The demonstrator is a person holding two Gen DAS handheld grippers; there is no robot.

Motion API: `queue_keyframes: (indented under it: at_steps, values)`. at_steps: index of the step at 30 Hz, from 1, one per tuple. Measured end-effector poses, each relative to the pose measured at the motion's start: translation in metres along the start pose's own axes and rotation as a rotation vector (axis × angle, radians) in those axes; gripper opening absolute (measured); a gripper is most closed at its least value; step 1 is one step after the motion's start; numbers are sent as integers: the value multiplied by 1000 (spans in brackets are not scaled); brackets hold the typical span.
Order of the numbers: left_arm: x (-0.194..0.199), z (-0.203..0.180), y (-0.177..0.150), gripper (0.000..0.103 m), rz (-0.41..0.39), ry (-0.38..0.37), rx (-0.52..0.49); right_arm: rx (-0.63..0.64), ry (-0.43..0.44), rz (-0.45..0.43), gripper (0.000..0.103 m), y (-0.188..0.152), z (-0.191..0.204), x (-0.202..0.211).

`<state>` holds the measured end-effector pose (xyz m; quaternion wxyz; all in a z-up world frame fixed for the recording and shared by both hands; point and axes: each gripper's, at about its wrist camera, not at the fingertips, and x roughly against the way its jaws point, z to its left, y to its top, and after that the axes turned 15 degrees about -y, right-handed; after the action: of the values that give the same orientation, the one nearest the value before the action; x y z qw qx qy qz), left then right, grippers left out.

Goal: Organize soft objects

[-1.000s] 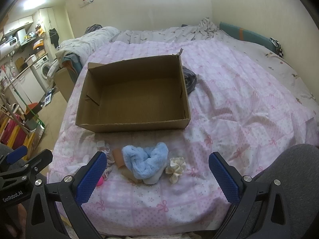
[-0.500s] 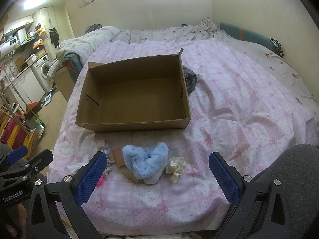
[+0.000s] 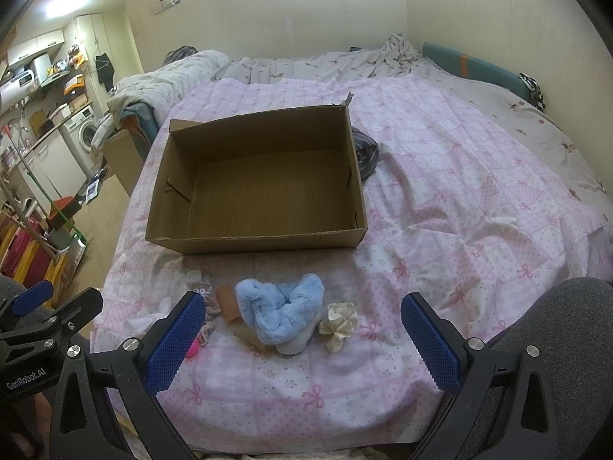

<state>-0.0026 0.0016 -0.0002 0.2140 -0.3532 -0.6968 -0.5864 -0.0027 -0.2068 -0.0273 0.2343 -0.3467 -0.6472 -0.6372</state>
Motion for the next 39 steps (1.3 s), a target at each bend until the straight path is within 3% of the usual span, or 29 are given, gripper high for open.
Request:
queue_keyframes:
  at_steps: [13,21,26,32,36,39]
  values:
    - [-1,-5,2,103,26,-16,-30,-5,12,2,103,0,0,0]
    - [-1,-10,33,103,52,-41,-30,-38,73,8,103,23,-6,5]
    - [-8,-6,58,103,70,-19,-34,-19,122,29,103,45,-10,2]
    - [-41,30,75,103,186,22,51,71,153,41,103,67,-7,-10]
    - [-74,59,67,103,326,50,146,124,152,52,103,72,-4,-28]
    - [-97,71,52,103,417,30,193,125,158,90,103,70,-4,-47]
